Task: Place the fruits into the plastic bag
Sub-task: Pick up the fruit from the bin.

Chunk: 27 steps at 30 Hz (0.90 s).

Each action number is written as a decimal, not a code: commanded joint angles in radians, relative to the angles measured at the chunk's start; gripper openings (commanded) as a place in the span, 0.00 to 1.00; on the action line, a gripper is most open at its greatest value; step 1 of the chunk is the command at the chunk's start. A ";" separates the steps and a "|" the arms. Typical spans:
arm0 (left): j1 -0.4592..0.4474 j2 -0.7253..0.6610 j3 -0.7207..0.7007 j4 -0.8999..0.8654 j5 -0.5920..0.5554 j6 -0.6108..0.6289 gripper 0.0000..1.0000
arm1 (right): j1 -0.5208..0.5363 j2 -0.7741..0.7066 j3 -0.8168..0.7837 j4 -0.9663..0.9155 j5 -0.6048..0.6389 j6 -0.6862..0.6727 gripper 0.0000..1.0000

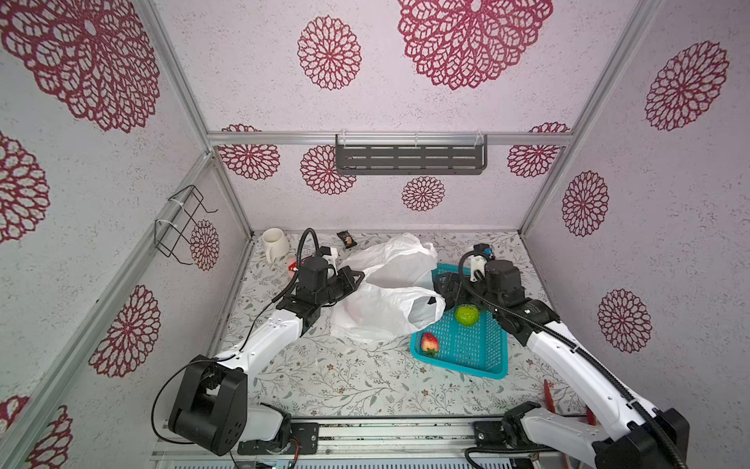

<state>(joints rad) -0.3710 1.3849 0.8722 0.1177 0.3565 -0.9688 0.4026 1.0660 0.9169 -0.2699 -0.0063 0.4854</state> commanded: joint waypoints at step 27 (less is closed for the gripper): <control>-0.003 -0.029 0.022 -0.022 -0.032 0.033 0.00 | -0.199 0.428 -0.067 -0.037 0.010 0.142 0.93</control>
<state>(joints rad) -0.3710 1.3743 0.8780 0.0910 0.3382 -0.9489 0.2169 1.4784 0.8227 -0.3260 0.0177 0.6373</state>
